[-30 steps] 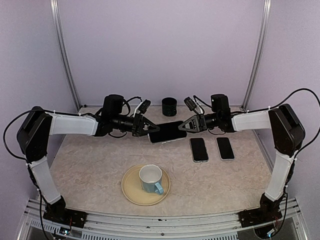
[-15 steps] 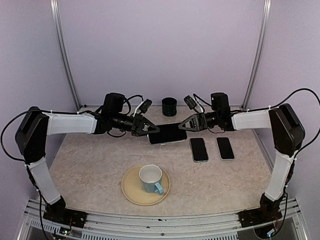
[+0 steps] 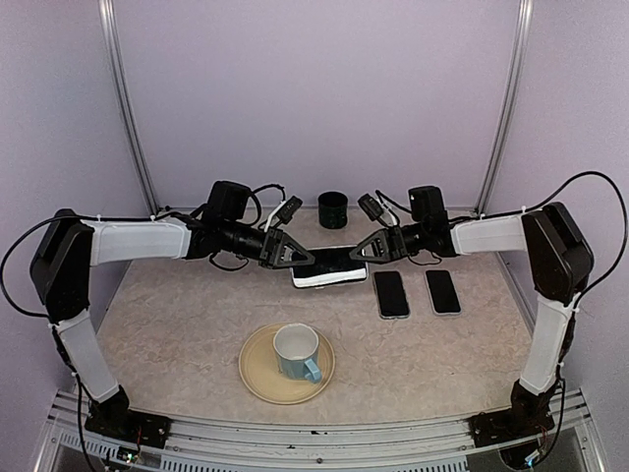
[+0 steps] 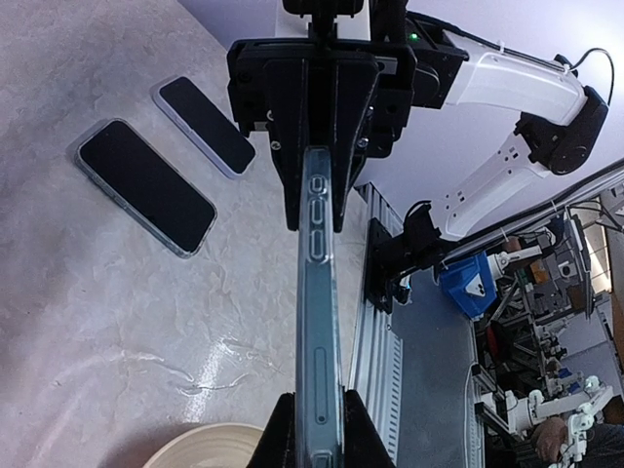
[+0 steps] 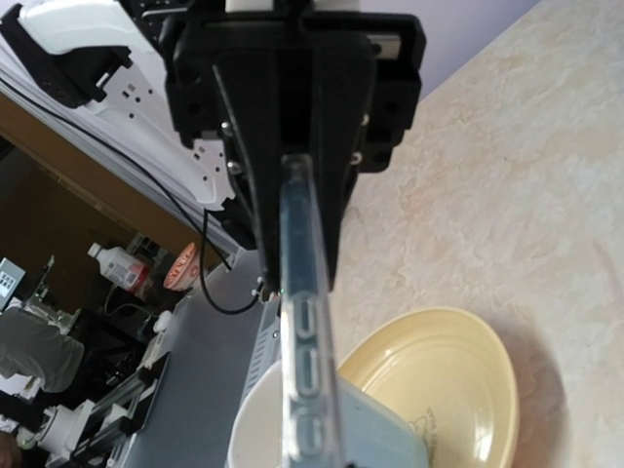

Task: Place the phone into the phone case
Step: Press the phone at the bottom corners of the phone case.

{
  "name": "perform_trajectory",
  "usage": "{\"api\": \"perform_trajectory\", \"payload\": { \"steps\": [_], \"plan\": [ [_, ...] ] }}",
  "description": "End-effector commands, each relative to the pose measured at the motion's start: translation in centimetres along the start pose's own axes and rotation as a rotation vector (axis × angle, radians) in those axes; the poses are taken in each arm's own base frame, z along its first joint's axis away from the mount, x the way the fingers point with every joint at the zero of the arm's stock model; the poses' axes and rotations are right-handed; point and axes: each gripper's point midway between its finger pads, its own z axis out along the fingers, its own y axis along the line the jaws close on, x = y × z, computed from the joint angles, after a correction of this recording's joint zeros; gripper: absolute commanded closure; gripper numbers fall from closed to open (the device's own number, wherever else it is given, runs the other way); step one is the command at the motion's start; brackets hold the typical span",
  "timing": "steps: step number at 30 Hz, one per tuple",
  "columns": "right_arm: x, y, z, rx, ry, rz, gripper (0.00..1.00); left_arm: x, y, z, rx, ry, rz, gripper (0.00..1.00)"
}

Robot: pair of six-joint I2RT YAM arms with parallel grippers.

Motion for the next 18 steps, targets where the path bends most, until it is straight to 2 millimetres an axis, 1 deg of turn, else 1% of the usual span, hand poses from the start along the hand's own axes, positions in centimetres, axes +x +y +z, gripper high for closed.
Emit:
{"api": "perform_trajectory", "payload": {
  "steps": [1, 3, 8, 14, 18],
  "plan": [
    [0.2, 1.1, 1.4, -0.054, 0.034, -0.038, 1.00, -2.3, -2.4, -0.6, -0.007, -0.049, 0.083, 1.00],
    [0.0, 1.1, 1.3, -0.048, 0.030, -0.047, 1.00, -2.4, -2.3, -0.6, -0.011, -0.050, 0.081, 0.84],
    [-0.9, 1.6, 1.0, -0.025, 0.006, -0.088, 1.00, -2.4, -2.2, -0.8, -0.008, -0.056, 0.074, 0.65],
    [-1.9, 2.6, -0.2, -0.018, -0.037, -0.104, 1.00, -2.5, -2.4, -1.5, 0.010, -0.078, 0.064, 0.52],
    [-2.2, 3.4, -0.9, -0.020, -0.059, -0.121, 1.00, -2.4, -2.2, -1.9, 0.013, -0.090, 0.049, 0.48]
  ]
}}
